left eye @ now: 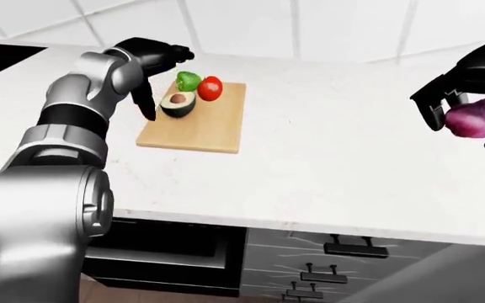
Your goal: Place the avocado, onion, tomato and bell pepper on the cutting board.
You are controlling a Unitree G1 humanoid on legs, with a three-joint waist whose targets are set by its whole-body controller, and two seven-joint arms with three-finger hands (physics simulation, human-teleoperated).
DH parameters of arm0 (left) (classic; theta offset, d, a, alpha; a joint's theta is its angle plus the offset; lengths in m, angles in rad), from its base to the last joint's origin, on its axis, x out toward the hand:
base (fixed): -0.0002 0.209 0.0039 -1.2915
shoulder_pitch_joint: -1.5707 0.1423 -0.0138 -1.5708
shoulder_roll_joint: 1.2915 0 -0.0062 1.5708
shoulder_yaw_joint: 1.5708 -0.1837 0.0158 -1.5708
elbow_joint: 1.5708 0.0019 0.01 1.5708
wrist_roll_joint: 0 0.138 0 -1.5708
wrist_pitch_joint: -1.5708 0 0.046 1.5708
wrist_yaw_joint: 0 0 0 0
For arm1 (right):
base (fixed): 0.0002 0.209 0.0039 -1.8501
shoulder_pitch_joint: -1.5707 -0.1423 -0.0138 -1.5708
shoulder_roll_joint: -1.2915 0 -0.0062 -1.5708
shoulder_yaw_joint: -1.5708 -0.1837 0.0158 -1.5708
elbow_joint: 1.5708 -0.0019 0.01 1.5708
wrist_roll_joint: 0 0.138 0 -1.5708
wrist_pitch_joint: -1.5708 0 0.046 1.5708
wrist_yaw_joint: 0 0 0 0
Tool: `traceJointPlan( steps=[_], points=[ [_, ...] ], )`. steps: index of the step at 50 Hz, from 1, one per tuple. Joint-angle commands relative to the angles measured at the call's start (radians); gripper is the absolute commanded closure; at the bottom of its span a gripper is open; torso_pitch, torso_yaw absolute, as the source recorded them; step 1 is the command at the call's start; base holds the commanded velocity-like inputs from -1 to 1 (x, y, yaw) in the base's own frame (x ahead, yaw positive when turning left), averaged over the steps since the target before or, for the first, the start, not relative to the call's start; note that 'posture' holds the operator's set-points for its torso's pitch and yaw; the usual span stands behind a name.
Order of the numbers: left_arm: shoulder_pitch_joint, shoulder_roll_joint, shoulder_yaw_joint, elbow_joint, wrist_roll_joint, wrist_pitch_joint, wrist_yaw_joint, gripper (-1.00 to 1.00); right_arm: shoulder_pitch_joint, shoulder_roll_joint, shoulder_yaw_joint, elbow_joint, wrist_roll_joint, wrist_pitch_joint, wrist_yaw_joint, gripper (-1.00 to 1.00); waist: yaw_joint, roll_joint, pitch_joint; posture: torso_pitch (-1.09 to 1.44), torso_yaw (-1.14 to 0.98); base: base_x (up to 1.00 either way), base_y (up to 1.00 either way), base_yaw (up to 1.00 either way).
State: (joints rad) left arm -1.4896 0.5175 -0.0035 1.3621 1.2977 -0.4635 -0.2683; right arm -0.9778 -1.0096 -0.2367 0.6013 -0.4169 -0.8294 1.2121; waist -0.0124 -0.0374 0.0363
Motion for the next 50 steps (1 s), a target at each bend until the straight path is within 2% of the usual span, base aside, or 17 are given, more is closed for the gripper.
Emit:
traceJointPlan(
  steps=[1,5,14,25,31,39,41,48,50],
  points=[
    [-0.057,0.023,0.013,-0.048,-0.022,-0.015,0.007,-0.88,-0.047,-0.016,-0.018,-0.022,0.017,0.010,-0.015,1.00,0.000,-0.003,-0.032,0.00,0.00,0.00,0.00,0.00],
    [-0.072,0.051,0.019,-0.067,-0.038,-0.036,-0.010,-1.00,-0.073,0.004,-0.008,-0.010,0.002,0.005,-0.029,1.00,-0.001,0.000,-0.030,0.00,0.00,0.00,0.00,0.00],
    [-0.054,0.139,0.046,-0.124,-0.094,-0.069,-0.045,-1.00,-0.239,0.102,0.051,0.092,-0.082,-0.009,-0.117,1.00,-0.005,0.017,-0.027,0.00,0.00,0.00,0.00,0.00],
    [0.029,0.216,0.081,-0.218,-0.188,-0.096,-0.106,-1.00,-0.468,0.264,0.131,0.330,-0.256,-0.040,-0.351,1.00,-0.005,0.038,-0.021,0.00,0.00,0.00,0.00,0.00],
    [0.087,0.262,0.105,-0.286,-0.245,-0.109,-0.144,-1.00,-0.547,0.366,0.173,0.415,-0.335,-0.048,-0.454,1.00,-0.007,0.048,-0.018,0.00,0.00,0.00,0.00,0.00],
    [0.135,0.282,0.120,-0.330,-0.302,-0.110,-0.162,-1.00,-0.653,0.509,0.231,0.565,-0.460,-0.030,-0.647,1.00,-0.007,0.063,-0.015,0.00,0.00,0.00,0.00,0.00],
    [0.154,0.289,0.123,-0.343,-0.313,-0.112,-0.164,-1.00,-0.675,0.545,0.252,0.596,-0.503,-0.039,-0.720,1.00,-0.006,0.066,-0.015,0.00,0.00,0.00,0.00,0.00],
    [0.187,0.308,0.135,-0.381,-0.352,-0.113,-0.188,-1.00,-0.696,0.664,0.280,0.664,-0.582,0.012,-0.841,1.00,-0.006,0.076,-0.014,0.00,0.00,0.00,0.00,0.00],
    [0.202,0.317,0.140,-0.400,-0.364,-0.114,-0.202,-1.00,-0.697,0.679,0.284,0.675,-0.602,0.016,-0.866,1.00,-0.006,0.078,-0.014,0.00,0.00,0.00,0.00,0.00]
  ],
)
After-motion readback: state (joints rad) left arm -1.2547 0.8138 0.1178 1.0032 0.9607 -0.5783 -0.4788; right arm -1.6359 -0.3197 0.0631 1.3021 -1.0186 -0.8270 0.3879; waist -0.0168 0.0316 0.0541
